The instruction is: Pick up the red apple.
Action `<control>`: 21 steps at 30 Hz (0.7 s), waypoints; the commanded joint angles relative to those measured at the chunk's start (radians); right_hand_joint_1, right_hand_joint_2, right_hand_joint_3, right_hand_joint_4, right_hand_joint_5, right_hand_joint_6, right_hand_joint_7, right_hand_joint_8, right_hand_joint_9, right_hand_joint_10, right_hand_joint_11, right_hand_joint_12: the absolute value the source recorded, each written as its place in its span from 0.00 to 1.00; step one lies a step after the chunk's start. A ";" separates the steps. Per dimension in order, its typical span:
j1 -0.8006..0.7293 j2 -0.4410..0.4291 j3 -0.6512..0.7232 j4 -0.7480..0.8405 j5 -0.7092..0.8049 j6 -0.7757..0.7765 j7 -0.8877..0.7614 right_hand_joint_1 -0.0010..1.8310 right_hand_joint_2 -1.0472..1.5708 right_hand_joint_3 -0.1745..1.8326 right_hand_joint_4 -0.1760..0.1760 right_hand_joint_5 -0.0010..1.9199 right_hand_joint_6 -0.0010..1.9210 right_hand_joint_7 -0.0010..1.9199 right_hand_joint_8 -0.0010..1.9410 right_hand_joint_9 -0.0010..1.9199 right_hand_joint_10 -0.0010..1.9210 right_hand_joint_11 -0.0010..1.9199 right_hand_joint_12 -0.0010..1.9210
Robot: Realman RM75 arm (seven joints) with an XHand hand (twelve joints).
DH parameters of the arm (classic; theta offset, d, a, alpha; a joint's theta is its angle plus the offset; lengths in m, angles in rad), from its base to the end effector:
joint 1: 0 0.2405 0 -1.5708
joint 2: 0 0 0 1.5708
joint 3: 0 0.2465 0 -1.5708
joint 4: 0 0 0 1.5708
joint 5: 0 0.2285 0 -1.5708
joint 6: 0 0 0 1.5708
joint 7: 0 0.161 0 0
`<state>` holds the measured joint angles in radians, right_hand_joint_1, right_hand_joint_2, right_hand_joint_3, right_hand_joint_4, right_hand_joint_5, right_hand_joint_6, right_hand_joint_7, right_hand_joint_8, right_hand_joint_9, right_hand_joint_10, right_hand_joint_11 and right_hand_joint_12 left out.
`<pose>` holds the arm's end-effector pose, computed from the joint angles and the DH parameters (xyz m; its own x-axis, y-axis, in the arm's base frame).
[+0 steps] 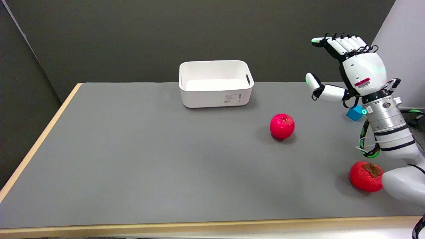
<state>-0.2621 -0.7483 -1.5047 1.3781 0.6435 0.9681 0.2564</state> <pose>-0.1470 -0.3003 0.4587 0.8239 0.5667 0.0105 0.0074 -0.0292 0.9995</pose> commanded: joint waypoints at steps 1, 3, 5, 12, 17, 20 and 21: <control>-0.034 0.010 0.028 0.012 -0.001 -0.001 0.005 0.17 0.67 0.54 0.92 0.15 0.31 0.21 0.22 0.17 0.40 0.14 0.70; -0.052 0.011 0.040 0.019 -0.002 0.002 0.046 0.17 0.67 0.54 0.92 0.15 0.31 0.21 0.22 0.17 0.40 0.14 0.71; -0.081 0.015 0.065 0.028 0.000 -0.002 0.133 0.16 0.67 0.54 0.92 0.15 0.31 0.21 0.22 0.17 0.40 0.14 0.70; -0.299 0.062 0.170 0.132 -0.021 -0.083 0.256 0.14 0.66 0.56 0.94 0.15 0.32 0.21 0.23 0.18 0.40 0.15 0.71; -0.320 0.057 0.162 0.134 -0.066 -0.215 0.256 0.15 0.65 0.56 0.94 0.15 0.32 0.21 0.23 0.18 0.40 0.15 0.72; -0.256 0.055 0.088 0.113 -0.099 -0.264 0.256 0.12 0.64 0.59 0.94 0.15 0.32 0.20 0.25 0.18 0.39 0.15 0.70; -0.227 0.055 0.066 0.102 -0.107 -0.277 0.256 0.12 0.64 0.59 0.94 0.15 0.32 0.20 0.25 0.18 0.39 0.15 0.70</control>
<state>-0.4221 -0.7186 -1.4161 1.4394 0.6304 0.9108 0.4142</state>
